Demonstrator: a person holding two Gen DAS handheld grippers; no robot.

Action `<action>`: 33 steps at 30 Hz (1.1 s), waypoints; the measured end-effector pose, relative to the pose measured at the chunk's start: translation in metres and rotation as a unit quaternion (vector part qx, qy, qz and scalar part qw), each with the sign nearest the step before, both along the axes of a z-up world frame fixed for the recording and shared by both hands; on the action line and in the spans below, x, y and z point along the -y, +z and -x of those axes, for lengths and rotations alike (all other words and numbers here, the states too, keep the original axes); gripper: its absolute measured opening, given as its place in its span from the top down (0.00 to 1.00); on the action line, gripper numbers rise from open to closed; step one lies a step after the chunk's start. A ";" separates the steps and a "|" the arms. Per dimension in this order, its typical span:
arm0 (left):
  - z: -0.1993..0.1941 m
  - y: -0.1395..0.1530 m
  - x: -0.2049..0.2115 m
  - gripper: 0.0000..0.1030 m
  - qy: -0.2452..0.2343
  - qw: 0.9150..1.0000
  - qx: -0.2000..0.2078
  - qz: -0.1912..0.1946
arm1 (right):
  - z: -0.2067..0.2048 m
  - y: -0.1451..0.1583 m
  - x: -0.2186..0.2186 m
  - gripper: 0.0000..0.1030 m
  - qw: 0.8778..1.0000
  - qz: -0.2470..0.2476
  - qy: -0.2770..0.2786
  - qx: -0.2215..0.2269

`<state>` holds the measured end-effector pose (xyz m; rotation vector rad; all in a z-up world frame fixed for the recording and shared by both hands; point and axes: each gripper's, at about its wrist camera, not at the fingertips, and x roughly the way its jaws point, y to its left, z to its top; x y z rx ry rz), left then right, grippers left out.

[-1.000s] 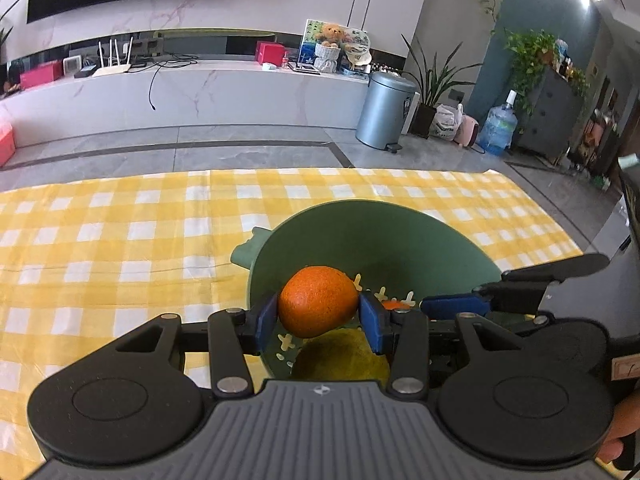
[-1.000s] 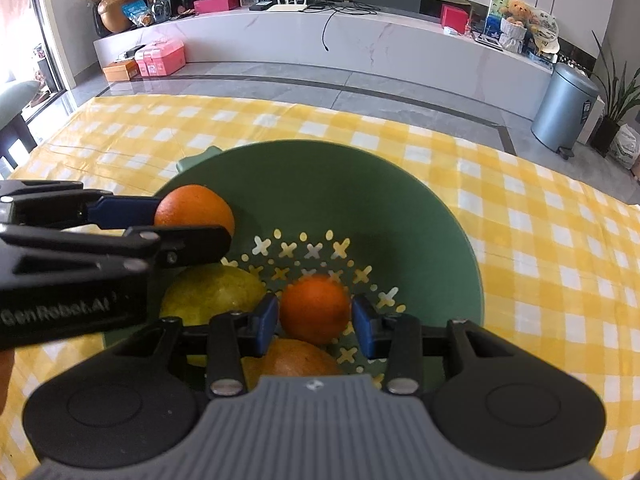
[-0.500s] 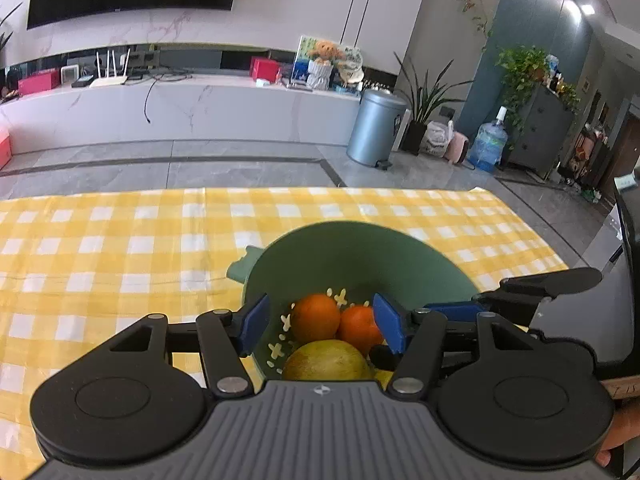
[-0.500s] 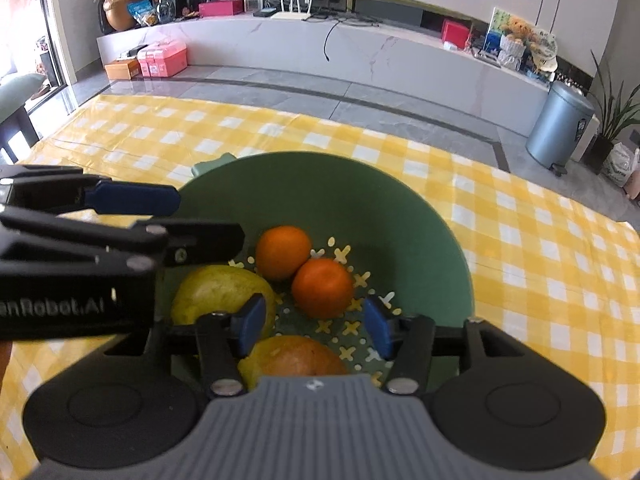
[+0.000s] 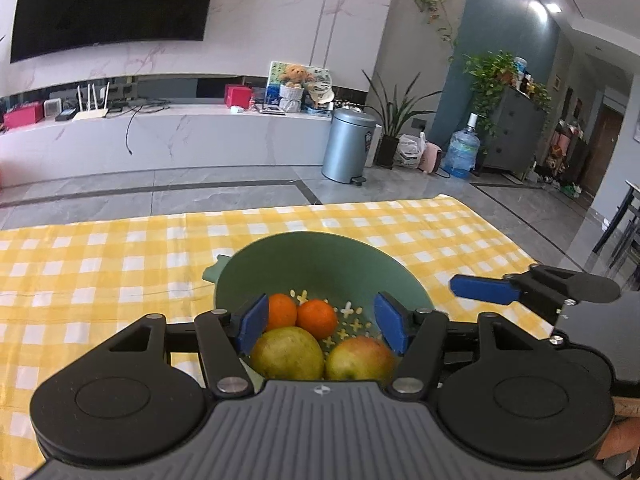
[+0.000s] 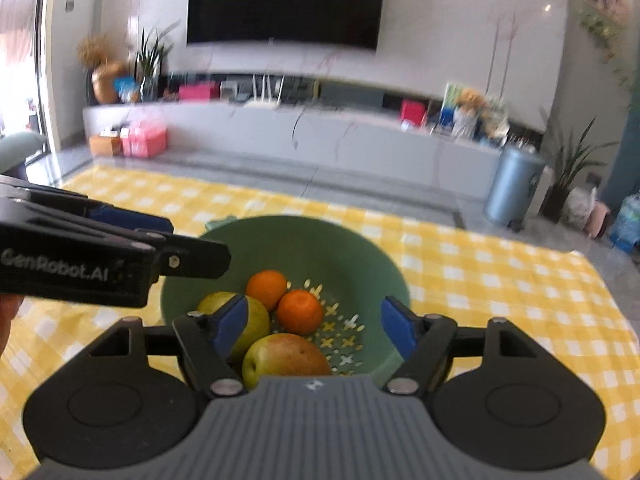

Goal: Organize fruits
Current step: 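Withdraw both tools from the colander toward the remaining oranges, then grasp an orange with the left tool while the right tool grasps another orange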

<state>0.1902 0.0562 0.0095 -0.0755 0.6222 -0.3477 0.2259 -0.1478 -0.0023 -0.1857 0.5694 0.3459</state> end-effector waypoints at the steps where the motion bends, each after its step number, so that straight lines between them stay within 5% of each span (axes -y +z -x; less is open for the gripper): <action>1: 0.003 0.000 0.002 0.30 -0.002 1.000 0.003 -0.005 | 0.008 0.000 0.002 0.31 1.000 0.003 -0.007 0.012; 11: 0.027 -0.006 0.019 0.27 -0.026 0.999 -0.007 -0.039 | 0.075 -0.011 0.033 0.19 0.996 -0.030 -0.066 0.049; 19: 0.053 -0.029 0.031 0.27 -0.064 0.994 -0.035 -0.082 | 0.096 -0.028 0.049 0.19 0.995 -0.042 -0.085 -0.008; 27: 0.058 -0.047 0.024 0.28 -0.119 0.989 -0.074 -0.047 | 0.093 -0.046 0.053 0.19 0.992 -0.051 -0.088 -0.075; 33: 0.055 -0.057 0.023 0.40 -0.129 0.986 -0.103 -0.038 | 0.088 -0.056 0.057 0.35 0.988 -0.068 -0.092 -0.105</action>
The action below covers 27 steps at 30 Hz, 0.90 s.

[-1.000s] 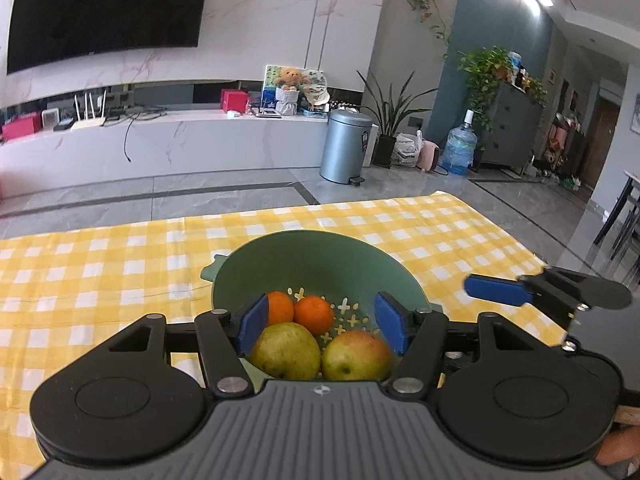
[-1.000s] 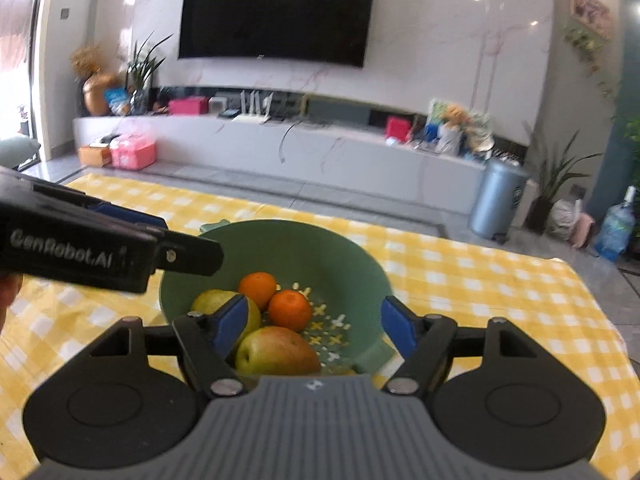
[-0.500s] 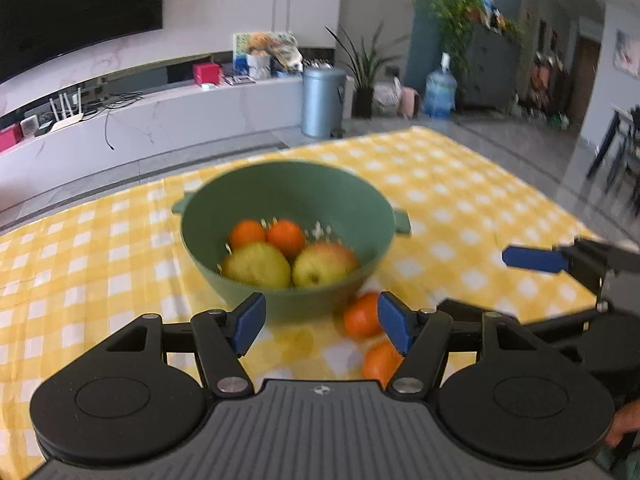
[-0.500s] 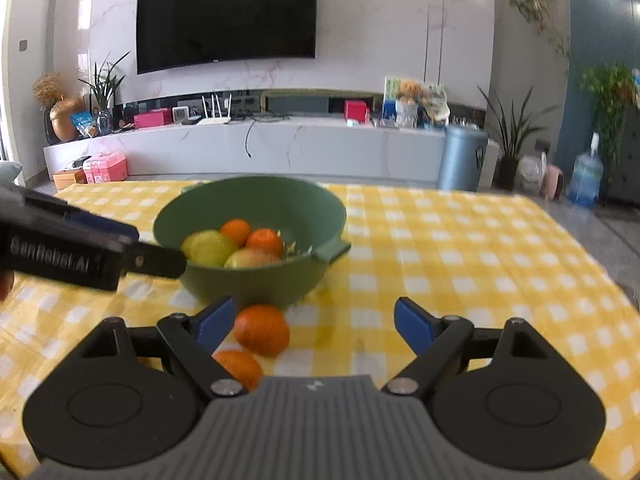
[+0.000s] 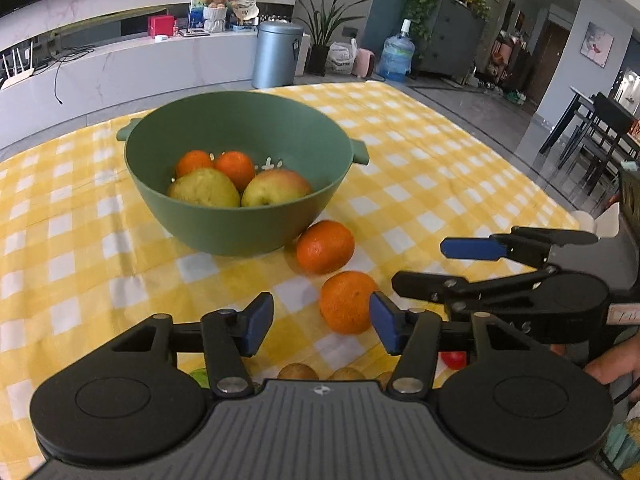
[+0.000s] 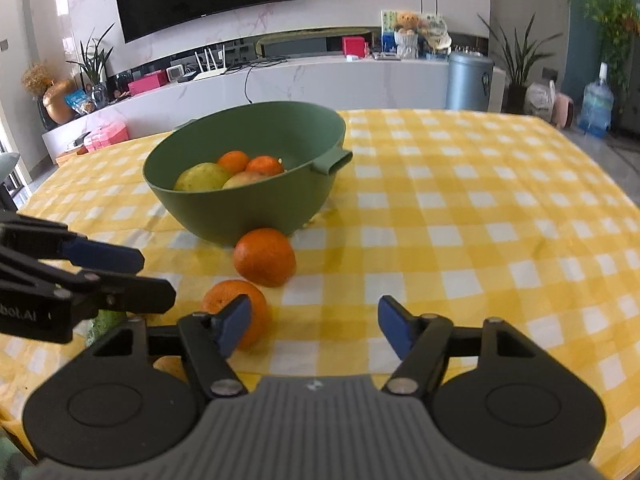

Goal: Organize fruits
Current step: 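Grasp an orange with the left tool while the right tool grasps another orange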

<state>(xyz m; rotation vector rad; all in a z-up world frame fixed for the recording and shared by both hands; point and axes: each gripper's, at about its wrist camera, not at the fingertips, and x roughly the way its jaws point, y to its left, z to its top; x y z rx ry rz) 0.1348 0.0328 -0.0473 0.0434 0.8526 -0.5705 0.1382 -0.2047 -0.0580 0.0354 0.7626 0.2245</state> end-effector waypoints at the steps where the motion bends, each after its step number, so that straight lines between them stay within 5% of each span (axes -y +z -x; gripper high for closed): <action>1: 0.001 0.000 0.001 0.40 -0.003 1.000 0.001 0.001 | 0.000 0.001 0.001 0.35 1.000 -0.004 0.000 0.000; 22: 0.001 -0.031 0.050 0.37 -0.050 0.996 0.023 -0.068 | -0.007 0.000 0.007 0.35 0.999 0.002 -0.048 0.002; 27: 0.000 -0.030 0.048 0.50 -0.046 0.997 0.022 -0.063 | -0.008 -0.001 0.005 0.35 0.999 0.007 -0.045 0.001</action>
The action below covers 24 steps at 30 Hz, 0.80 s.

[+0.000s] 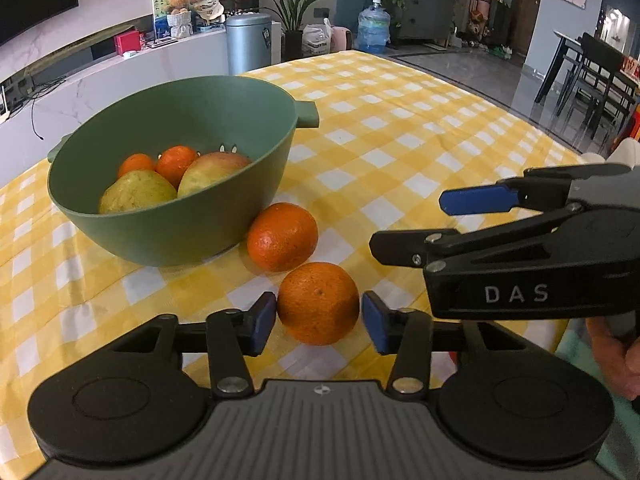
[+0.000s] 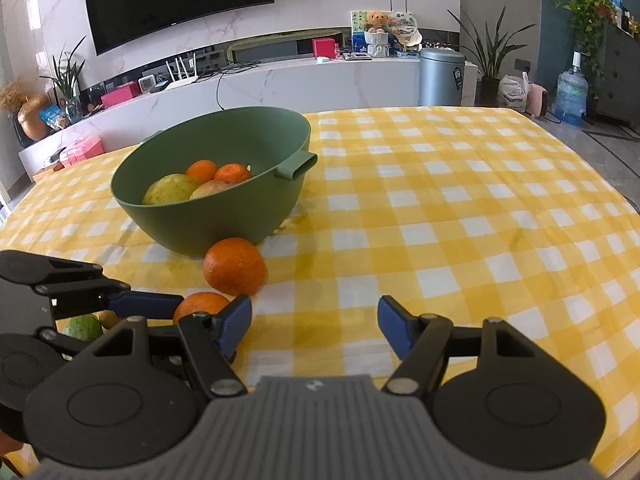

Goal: Organize fruits
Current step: 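Grasp an orange with the left tool while the right tool grasps another orange, then carry both held oranges over the green colander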

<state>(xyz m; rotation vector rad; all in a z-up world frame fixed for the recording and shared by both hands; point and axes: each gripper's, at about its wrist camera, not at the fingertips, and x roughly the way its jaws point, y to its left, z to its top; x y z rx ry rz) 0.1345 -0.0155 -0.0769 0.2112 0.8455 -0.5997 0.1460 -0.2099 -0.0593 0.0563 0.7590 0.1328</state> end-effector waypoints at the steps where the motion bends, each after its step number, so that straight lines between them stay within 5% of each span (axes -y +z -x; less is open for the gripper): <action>1: 0.000 0.000 -0.001 0.50 0.001 1.000 -0.003 0.003 | 0.000 0.000 0.000 0.35 1.000 0.000 0.000 -0.001; 12: 0.001 0.012 -0.016 0.52 0.025 1.000 -0.011 0.013 | -0.001 -0.001 -0.001 0.35 1.000 0.003 0.000 0.002; 24: -0.011 0.031 -0.052 0.52 0.110 0.993 0.005 0.048 | -0.002 0.000 -0.018 0.35 0.998 0.001 0.052 0.021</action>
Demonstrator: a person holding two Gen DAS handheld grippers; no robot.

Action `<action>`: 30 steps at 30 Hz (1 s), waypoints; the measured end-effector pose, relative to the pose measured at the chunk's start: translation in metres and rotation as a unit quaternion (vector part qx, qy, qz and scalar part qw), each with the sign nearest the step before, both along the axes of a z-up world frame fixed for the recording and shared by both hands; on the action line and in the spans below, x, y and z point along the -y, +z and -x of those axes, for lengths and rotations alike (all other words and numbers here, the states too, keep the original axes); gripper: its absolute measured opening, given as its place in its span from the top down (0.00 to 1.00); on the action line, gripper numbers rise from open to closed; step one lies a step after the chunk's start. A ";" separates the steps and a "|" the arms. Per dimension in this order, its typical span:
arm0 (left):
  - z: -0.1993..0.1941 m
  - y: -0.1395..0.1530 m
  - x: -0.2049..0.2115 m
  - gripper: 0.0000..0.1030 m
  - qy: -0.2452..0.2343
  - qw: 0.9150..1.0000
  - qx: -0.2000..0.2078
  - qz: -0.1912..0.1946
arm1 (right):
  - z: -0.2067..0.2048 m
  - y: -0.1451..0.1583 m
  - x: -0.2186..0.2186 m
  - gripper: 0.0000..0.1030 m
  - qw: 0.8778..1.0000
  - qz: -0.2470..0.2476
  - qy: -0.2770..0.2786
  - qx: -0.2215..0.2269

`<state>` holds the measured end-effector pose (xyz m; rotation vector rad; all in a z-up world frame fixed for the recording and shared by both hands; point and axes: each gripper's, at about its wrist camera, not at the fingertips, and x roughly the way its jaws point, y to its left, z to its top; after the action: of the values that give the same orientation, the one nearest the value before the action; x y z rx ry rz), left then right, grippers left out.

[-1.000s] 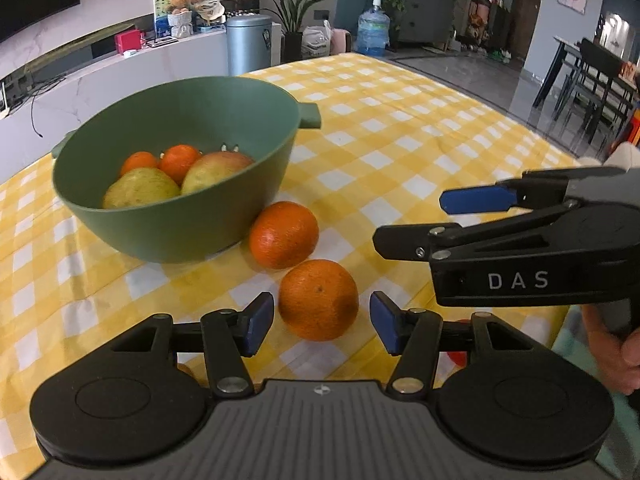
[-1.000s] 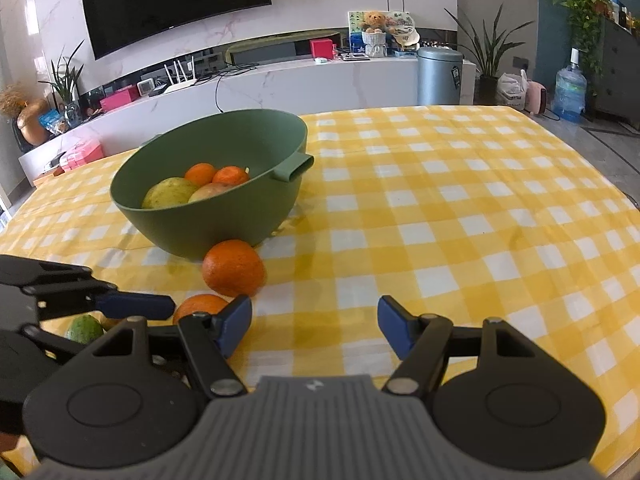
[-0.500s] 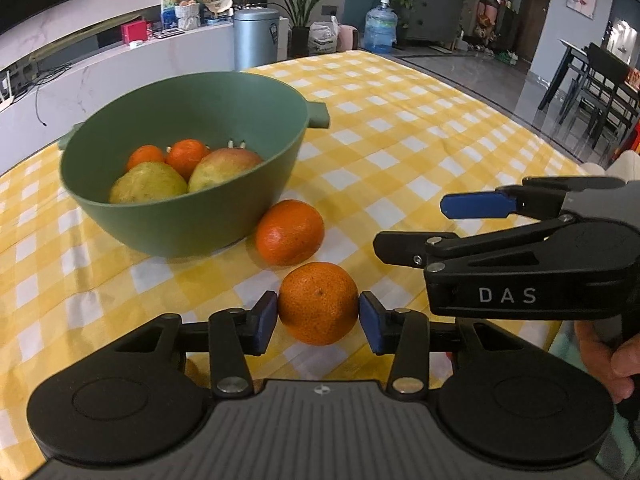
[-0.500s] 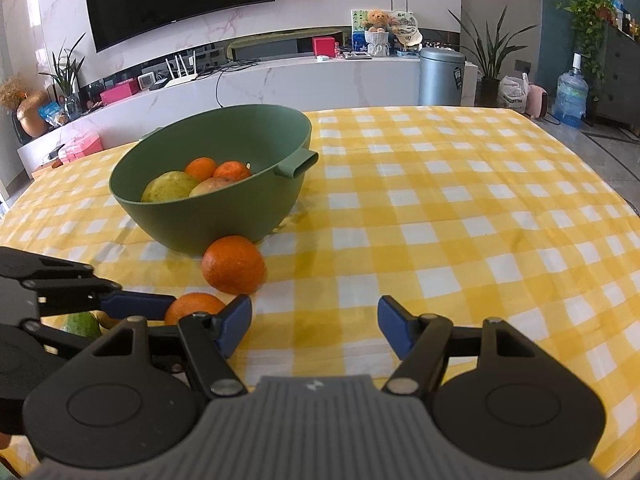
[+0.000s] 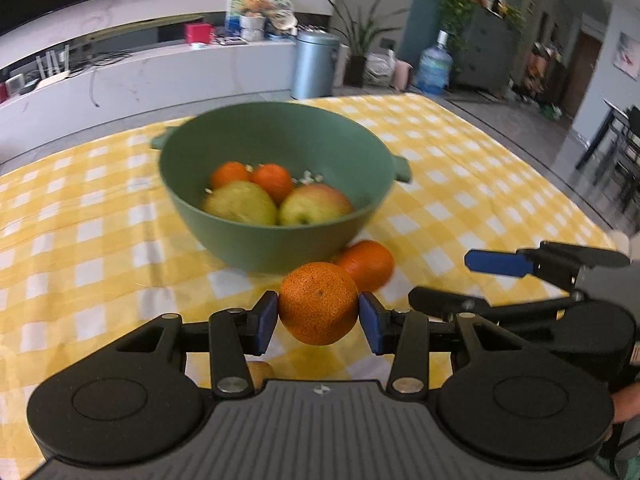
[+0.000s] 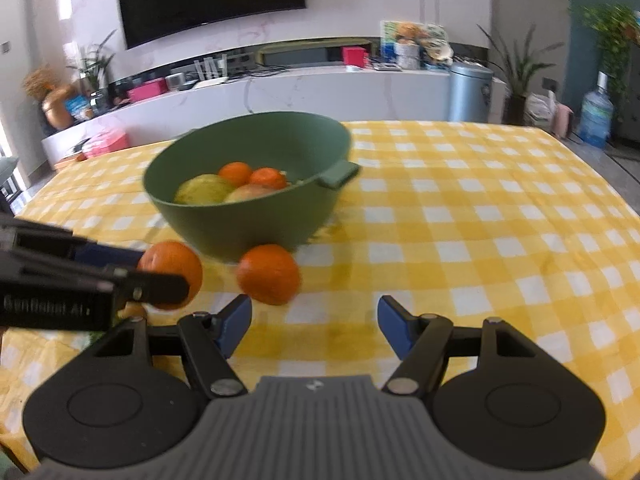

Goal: Organize fruits
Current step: 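Carry both held oranges over the green colander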

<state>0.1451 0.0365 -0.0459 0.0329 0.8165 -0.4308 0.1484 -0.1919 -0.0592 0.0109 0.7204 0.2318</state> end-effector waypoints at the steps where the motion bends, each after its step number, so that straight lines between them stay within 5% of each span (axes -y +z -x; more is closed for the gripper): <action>1: -0.001 0.001 -0.002 0.52 0.007 1.000 0.001 0.001 | -0.001 0.000 -0.003 0.35 1.000 0.000 0.007 0.003; 15: -0.010 0.002 -0.023 0.52 0.054 0.998 0.006 0.013 | -0.032 -0.019 -0.039 0.35 0.999 0.014 0.047 0.001; 25: -0.011 0.006 -0.029 0.52 0.059 0.998 0.010 0.024 | -0.044 -0.030 -0.044 0.56 0.999 0.035 0.034 -0.005; 30: -0.008 0.009 -0.028 0.52 0.055 0.998 0.017 0.027 | -0.045 -0.033 -0.040 0.58 0.999 0.023 0.032 -0.015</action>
<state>0.1532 0.0649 -0.0370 -0.0547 0.7685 -0.3474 0.1930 -0.1515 -0.0923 -0.0519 0.7569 0.2767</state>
